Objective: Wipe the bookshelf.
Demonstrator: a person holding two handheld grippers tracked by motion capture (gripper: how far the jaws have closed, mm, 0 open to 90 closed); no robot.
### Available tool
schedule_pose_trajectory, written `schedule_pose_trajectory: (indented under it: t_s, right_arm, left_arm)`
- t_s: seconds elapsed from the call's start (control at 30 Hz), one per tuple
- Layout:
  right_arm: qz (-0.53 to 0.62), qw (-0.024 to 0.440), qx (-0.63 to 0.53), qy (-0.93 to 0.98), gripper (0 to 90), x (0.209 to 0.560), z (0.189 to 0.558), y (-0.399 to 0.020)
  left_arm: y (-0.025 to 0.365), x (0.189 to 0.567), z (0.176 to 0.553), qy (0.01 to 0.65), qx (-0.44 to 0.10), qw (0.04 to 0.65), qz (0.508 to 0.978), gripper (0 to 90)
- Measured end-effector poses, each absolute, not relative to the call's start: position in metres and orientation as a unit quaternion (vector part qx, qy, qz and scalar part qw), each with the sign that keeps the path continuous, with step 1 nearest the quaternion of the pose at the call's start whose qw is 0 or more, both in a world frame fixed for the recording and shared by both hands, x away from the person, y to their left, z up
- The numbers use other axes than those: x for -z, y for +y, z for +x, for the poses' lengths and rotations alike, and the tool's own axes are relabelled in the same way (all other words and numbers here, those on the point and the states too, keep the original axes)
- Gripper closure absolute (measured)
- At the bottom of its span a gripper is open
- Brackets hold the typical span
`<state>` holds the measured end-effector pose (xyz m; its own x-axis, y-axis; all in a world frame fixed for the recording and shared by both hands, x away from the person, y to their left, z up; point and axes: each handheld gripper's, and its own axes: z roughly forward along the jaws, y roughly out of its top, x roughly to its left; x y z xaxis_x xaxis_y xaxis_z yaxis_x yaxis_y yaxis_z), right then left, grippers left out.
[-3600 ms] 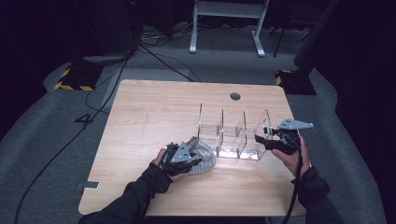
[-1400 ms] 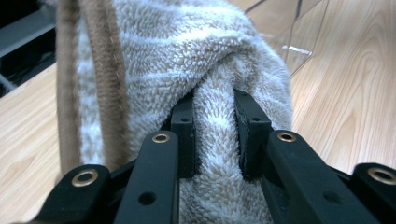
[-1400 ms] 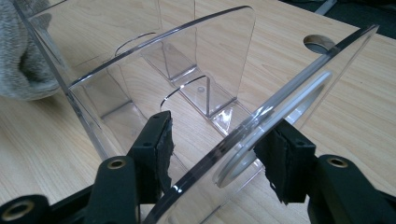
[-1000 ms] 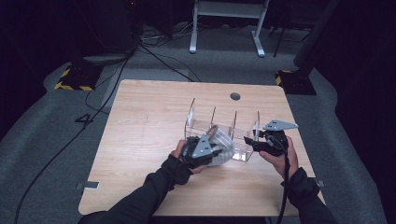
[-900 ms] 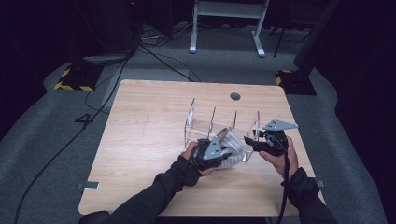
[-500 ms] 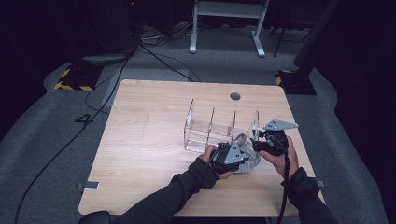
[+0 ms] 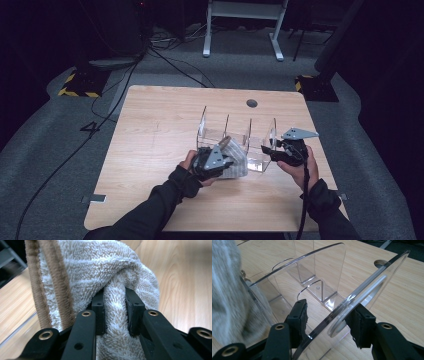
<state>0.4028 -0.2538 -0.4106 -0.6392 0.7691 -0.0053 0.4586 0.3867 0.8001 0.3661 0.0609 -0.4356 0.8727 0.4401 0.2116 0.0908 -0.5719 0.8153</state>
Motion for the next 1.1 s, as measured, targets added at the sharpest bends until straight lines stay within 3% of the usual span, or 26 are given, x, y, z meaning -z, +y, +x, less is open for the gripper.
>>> schedule_pose_trajectory:
  t_s: [0.2, 0.37, 0.47, 0.67, 0.87, 1.1]
  right_arm:
    - [0.381, 0.193, -0.403, 0.809, 52.2, 0.411, 0.403, -0.253]
    - [0.381, 0.193, -0.402, 0.81, 52.3, 0.41, 0.403, -0.251]
    - [0.382, 0.192, -0.402, 0.809, 52.3, 0.41, 0.403, -0.251]
    - [0.38, 0.191, -0.404, 0.81, 53.9, 0.411, 0.403, -0.252]
    - [0.38, 0.19, -0.405, 0.809, 54.3, 0.411, 0.403, -0.252]
    - [0.378, 0.19, -0.405, 0.811, 55.7, 0.41, 0.403, -0.252]
  left_arm:
    - [0.114, 0.434, 0.369, 0.201, -0.221, 0.424, 0.855, 73.6]
    - [0.118, 0.438, 0.37, 0.205, -0.202, 0.448, 0.846, 73.6]
    - [0.107, 0.438, 0.369, 0.19, -0.192, 0.455, 0.848, 73.7]
    - [0.027, 0.433, 0.361, 0.105, -0.173, 0.462, 0.863, 73.6]
    - [-0.027, 0.436, 0.358, 0.074, -0.168, 0.459, 0.869, 73.7]
    - [-0.036, 0.437, 0.361, 0.08, -0.169, 0.454, 0.871, 73.8]
